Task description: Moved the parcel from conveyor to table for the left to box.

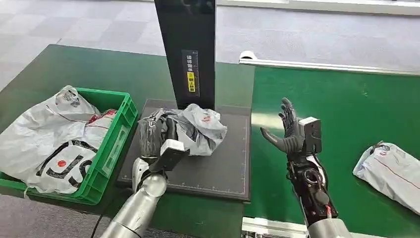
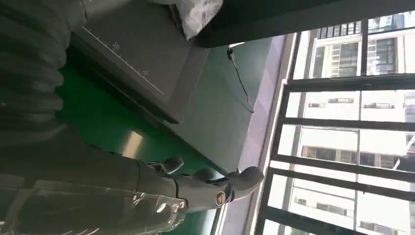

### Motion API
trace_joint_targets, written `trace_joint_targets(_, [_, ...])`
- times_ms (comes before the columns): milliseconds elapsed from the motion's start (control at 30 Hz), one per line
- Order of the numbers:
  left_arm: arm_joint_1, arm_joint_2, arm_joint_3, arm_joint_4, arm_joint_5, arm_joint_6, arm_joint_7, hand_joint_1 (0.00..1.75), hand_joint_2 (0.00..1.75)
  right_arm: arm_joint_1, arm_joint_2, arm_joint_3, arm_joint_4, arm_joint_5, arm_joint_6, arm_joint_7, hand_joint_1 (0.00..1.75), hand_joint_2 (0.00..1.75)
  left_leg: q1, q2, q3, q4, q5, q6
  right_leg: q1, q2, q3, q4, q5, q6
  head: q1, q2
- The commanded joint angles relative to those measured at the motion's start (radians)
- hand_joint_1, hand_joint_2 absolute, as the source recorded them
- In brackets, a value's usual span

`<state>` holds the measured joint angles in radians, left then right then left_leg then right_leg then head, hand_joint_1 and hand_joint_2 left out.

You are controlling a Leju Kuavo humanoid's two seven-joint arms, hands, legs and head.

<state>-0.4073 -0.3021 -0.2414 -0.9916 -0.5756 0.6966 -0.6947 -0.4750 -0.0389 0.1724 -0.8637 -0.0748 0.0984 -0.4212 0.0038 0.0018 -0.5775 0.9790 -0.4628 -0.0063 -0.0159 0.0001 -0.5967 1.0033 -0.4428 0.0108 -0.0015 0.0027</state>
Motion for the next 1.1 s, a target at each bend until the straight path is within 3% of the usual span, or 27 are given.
trace_joint_targets(33, [0.039,-0.008,0.049,-0.197,0.021,0.002,-0.003,1.75,0.00,-0.033,-0.021,0.037,0.059,-0.010,-0.001,-0.002,0.00,1.75,0.001,0.001,0.001,0.000,-0.001,0.000,0.001,0.001,0.001,-0.001,0.000,-0.001,0.000,0.000])
trace_joint_targets(600, [0.114,-0.027,0.067,-0.666,0.128,0.002,-0.003,1.75,0.00,-0.007,-0.045,0.065,0.018,-0.061,-0.009,0.007,0.00,1.75,0.001,0.000,0.000,0.001,-0.001,0.000,0.001,0.001,0.000,0.000,0.000,-0.001,0.000,0.000])
trace_joint_targets(833, [0.118,-0.023,0.054,-0.689,0.129,0.002,-0.003,1.75,0.00,-0.015,-0.041,0.069,0.021,-0.061,-0.010,0.008,0.00,1.75,0.001,0.001,0.001,0.000,0.000,0.000,0.001,0.001,0.001,-0.001,0.000,0.000,0.000,0.000])
trace_joint_targets(1100, [0.022,-0.004,0.154,-0.806,-0.106,0.002,-0.003,1.75,0.00,-0.001,-0.030,0.080,0.024,-0.057,-0.024,0.011,0.00,1.75,0.001,0.001,0.000,0.001,-0.001,0.000,0.002,0.001,0.000,0.000,-0.001,-0.001,0.000,0.000])
